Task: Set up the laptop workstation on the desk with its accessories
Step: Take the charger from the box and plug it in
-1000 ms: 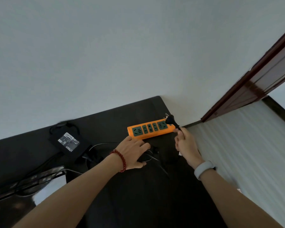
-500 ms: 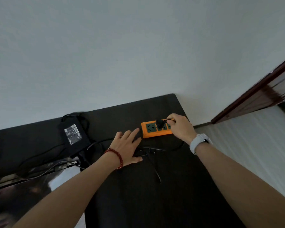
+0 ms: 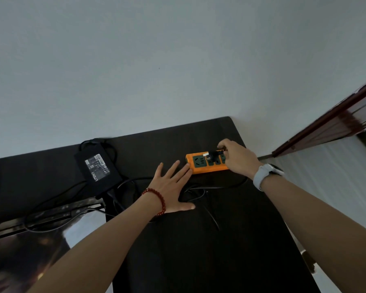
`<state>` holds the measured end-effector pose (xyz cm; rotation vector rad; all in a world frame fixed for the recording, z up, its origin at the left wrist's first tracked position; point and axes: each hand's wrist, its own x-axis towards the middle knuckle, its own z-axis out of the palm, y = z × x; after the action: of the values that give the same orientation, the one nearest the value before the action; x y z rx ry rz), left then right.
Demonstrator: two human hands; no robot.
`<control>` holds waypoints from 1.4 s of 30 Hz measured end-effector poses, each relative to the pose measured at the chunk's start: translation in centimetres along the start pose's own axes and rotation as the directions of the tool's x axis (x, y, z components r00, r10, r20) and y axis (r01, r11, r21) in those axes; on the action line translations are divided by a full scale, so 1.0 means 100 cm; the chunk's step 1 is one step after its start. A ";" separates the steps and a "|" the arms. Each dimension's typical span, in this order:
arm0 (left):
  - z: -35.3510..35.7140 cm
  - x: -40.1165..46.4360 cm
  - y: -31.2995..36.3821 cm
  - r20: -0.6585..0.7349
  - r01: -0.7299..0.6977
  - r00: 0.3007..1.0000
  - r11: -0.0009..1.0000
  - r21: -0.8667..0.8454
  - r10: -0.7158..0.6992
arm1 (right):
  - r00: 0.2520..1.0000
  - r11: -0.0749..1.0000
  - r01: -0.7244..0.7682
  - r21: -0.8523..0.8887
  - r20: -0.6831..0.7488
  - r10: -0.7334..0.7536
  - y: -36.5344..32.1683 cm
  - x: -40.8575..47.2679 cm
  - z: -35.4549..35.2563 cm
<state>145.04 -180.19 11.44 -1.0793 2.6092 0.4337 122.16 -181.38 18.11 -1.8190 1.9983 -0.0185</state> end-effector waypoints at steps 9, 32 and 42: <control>-0.016 -0.018 0.009 -0.145 -0.059 0.989 0.921 -0.385 0.003 | 0.995 0.997 -0.036 -0.062 0.090 0.042 -0.013 0.006 -0.018; -0.058 -0.026 -0.056 -0.344 0.375 0.764 0.810 -0.451 -0.545 | 0.999 0.956 0.019 0.292 0.024 -0.028 -0.035 0.012 -0.015; -0.053 -0.025 -0.053 -0.477 0.340 0.778 0.913 -0.228 -0.409 | 0.996 0.929 -0.084 0.360 0.060 0.067 -0.032 0.023 0.000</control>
<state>149.84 -184.18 16.32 -1.9544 2.7058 0.2410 125.08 -183.98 18.34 -1.4935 1.8824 -0.2999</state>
